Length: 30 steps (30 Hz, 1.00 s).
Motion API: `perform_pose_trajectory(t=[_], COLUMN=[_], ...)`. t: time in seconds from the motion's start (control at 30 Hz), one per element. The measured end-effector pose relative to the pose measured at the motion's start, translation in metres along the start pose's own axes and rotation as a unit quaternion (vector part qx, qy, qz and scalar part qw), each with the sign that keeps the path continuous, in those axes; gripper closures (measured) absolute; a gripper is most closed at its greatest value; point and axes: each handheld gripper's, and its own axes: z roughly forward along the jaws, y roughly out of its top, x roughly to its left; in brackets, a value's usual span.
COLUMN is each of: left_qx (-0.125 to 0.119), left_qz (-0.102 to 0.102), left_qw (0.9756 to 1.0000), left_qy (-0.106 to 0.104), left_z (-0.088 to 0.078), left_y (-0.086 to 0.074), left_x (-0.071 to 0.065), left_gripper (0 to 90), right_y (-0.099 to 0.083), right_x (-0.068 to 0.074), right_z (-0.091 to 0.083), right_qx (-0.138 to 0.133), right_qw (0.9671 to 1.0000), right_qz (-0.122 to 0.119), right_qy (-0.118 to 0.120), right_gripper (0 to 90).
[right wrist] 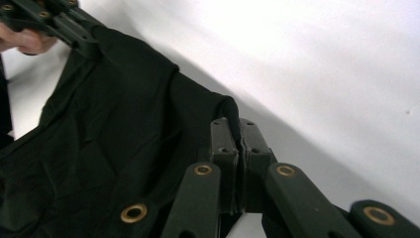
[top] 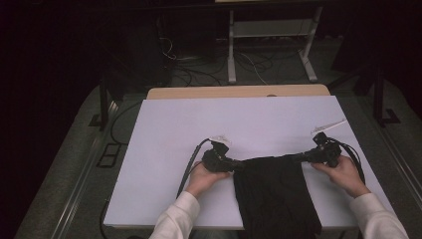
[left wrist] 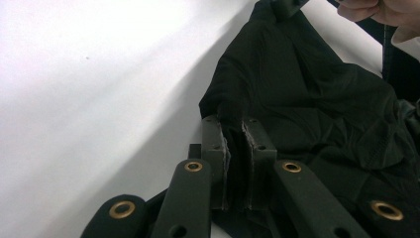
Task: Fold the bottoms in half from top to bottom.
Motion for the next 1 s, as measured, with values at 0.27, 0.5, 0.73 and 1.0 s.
perform_pose_trajectory(t=[0.27, 0.5, 0.73, 1.0], left_qx=[0.024, 0.035, 0.050, 0.049], left_qz=[0.048, 0.064, 0.076, 0.099], left_qw=[0.9979, 0.9945, 0.9908, 0.9877], left_qy=[0.036, 0.075, 0.101, 0.111], left_z=[-0.025, -0.043, -0.050, -0.051], left_y=[0.020, 0.037, 0.047, 0.055], left_x=[-0.003, 0.007, 0.027, 0.043], left_gripper=[81.7, 81.7, 81.7, 81.7], right_y=[0.015, 0.041, 0.060, 0.074], right_x=[0.009, 0.008, 0.003, 0.001], right_z=[0.006, 0.020, 0.036, 0.045], right_qx=[-0.006, -0.020, -0.024, -0.021], right_qw=[1.0000, 0.9998, 0.9995, 0.9991], right_qz=[-0.002, 0.006, 0.023, 0.031], right_qy=[0.005, -0.002, 0.003, -0.020], right_gripper=[85.8, 85.7, 85.7, 85.7])
